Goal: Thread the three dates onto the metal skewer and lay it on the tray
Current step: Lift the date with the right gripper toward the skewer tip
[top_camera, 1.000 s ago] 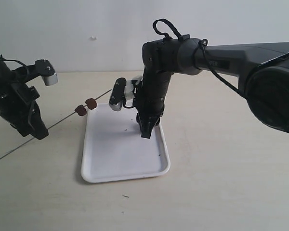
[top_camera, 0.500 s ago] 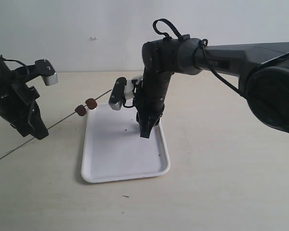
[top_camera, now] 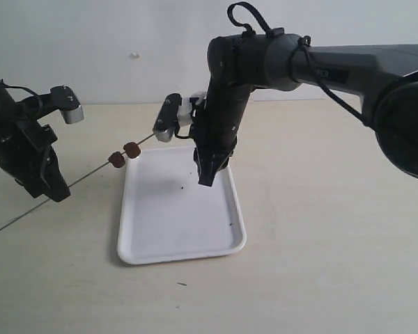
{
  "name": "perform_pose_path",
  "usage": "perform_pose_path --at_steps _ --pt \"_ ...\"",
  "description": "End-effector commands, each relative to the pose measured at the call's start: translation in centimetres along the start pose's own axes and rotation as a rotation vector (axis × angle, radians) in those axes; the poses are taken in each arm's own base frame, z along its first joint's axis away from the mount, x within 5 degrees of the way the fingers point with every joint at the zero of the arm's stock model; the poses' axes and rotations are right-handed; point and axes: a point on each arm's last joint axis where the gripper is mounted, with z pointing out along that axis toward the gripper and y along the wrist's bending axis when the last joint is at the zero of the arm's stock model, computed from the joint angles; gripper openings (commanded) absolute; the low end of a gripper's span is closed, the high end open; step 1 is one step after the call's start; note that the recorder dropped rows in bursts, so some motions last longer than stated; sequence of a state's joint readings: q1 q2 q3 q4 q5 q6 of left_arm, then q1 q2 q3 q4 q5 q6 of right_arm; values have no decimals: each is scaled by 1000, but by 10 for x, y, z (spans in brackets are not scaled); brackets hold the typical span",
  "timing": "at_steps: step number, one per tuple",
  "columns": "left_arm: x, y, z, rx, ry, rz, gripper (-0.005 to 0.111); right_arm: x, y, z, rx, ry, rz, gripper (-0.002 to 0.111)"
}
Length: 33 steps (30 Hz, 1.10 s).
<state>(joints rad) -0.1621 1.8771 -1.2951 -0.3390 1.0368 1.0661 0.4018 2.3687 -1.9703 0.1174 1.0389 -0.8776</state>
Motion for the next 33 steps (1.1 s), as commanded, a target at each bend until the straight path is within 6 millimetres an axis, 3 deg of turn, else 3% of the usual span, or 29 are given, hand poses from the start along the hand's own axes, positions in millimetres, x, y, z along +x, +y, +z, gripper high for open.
perform_pose_path --at_steps 1,4,12,17,23,33 --pt "1 0 -1 1 -2 -4 0 -4 0 -32 -84 -152 7 27" --pt "1 0 -1 1 -2 -4 0 3 -11 -51 -114 -268 70 27" --pt "1 -1 -1 2 -1 0 0 48 -45 -79 -288 -511 239 27" --pt "1 -1 -1 2 -1 0 0 51 -58 -97 -331 -760 300 27" --pt "-2 -2 -1 18 -40 9 0 45 -55 -91 -356 -763 312 27" --pt "-7 -3 -1 19 -82 13 0 47 -56 -60 -427 -728 399 27"
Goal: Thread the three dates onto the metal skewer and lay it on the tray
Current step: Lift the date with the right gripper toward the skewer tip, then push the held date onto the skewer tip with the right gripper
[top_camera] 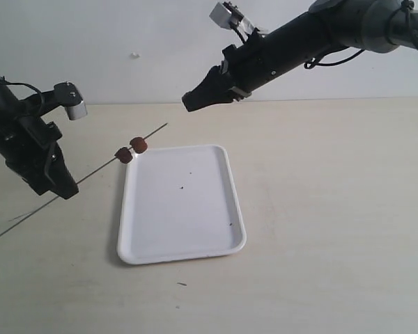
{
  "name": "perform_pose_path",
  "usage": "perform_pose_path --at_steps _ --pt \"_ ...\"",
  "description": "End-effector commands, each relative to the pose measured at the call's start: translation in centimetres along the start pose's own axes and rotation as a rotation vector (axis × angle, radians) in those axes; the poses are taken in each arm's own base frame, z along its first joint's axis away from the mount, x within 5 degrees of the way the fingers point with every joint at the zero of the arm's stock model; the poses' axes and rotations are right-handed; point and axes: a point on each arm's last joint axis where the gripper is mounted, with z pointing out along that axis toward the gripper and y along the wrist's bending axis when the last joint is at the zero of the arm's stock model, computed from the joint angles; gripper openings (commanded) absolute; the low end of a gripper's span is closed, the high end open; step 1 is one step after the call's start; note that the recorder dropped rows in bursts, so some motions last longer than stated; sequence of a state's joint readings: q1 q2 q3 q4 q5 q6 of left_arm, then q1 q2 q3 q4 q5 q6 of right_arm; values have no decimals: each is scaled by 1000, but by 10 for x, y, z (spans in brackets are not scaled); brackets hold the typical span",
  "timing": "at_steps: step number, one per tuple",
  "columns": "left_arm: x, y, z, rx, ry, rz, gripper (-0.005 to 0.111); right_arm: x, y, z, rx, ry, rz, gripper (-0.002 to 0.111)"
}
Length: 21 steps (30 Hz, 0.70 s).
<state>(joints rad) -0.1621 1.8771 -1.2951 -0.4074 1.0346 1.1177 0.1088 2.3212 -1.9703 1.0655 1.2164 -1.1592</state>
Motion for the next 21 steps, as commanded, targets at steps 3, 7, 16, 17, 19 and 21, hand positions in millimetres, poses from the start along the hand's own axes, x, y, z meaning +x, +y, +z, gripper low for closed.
perform_pose_path --at_steps 3,7,16,17,19,21 --pt "-2 0 -1 -9 -29 14 0 6 -7 9 -34 -28 65 28" --pt "-3 2 -1 -26 -39 15 0 4 -5 10 -45 -47 98 29" --pt "-5 1 -1 -25 -58 4 0 0 5 22 -72 -38 110 29" --pt "-5 1 -1 -25 -58 4 0 0 5 23 -74 -37 109 29" --pt "-5 2 -1 -28 -61 3 0 -1 7 25 -78 -34 106 29" --pt "-5 2 -1 -28 -61 2 0 -1 8 27 -80 -30 104 29"
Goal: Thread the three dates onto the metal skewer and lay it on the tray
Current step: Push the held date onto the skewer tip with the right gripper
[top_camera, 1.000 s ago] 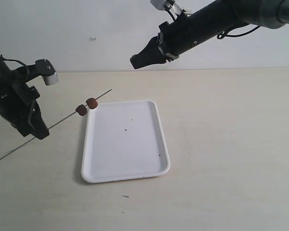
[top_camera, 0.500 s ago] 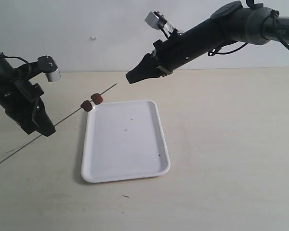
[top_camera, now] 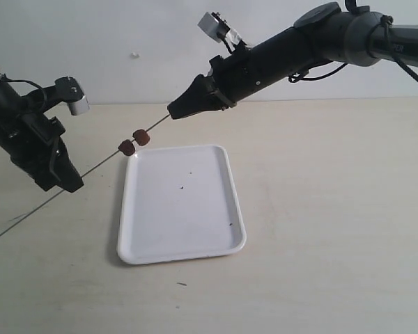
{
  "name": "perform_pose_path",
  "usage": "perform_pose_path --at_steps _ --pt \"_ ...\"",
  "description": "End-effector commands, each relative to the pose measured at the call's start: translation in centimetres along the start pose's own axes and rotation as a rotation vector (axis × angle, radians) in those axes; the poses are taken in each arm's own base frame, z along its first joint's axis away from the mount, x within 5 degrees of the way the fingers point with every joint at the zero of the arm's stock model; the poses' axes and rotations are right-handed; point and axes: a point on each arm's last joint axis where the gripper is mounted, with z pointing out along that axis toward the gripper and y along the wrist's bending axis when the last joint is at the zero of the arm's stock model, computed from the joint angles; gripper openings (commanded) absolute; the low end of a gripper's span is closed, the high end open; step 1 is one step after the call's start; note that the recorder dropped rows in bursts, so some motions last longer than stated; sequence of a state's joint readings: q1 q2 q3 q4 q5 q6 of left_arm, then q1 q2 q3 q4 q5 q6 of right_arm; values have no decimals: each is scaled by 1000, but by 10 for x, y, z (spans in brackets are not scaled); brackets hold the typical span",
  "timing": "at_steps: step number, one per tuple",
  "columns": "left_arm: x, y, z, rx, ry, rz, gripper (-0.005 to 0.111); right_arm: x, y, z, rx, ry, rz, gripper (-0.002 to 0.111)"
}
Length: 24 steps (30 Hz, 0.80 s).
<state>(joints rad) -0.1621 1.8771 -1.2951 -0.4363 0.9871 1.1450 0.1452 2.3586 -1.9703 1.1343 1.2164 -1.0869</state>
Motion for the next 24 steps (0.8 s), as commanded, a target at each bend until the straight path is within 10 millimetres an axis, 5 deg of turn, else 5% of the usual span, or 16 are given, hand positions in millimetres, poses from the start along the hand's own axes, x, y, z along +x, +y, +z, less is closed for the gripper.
perform_pose_path --at_steps 1,24 --pt "-1 -1 -1 5 -19 -10 0 -3 5 3 -15 -4 -6 29" --pt "-2 -2 -1 8 -26 -15 0 -5 23 27 -56 30 -21 28"
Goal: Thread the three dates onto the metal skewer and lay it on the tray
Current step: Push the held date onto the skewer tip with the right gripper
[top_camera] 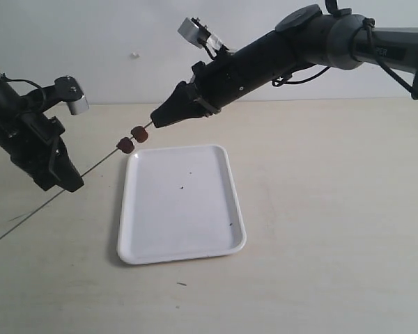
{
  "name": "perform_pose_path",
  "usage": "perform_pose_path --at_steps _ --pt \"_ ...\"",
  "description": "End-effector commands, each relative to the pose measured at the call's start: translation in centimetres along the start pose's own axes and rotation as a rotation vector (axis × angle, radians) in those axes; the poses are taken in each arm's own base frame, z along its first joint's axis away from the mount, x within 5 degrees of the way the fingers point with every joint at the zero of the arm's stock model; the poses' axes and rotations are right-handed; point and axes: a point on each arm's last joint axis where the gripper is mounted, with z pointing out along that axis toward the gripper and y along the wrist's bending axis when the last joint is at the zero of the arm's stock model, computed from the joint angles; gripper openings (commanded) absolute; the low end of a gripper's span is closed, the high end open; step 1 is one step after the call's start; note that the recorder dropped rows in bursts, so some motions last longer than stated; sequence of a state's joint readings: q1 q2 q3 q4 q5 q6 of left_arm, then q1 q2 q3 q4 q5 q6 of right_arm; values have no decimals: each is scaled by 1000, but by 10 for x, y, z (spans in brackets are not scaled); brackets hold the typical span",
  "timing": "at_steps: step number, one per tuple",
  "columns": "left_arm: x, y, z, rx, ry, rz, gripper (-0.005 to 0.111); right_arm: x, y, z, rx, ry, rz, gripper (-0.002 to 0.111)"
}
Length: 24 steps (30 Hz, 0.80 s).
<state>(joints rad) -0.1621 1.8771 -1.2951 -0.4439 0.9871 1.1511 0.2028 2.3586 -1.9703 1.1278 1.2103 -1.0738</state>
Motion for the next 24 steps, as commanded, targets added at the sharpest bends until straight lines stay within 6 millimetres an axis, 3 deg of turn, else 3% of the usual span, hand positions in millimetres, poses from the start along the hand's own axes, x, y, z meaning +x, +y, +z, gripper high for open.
perform_pose_path --at_steps 1,15,21,24 --pt "-1 -1 -1 5 -21 -17 0 -3 9 6 -28 1 -5 28" --pt "-3 -2 -1 13 -38 -30 0 -2 11 11 -23 30 -21 30" --pt "-4 -2 -1 14 -49 -37 0 -2 11 11 -23 30 -19 58" --pt "-4 -2 -1 14 -50 -38 0 -2 11 11 -23 30 -19 63"
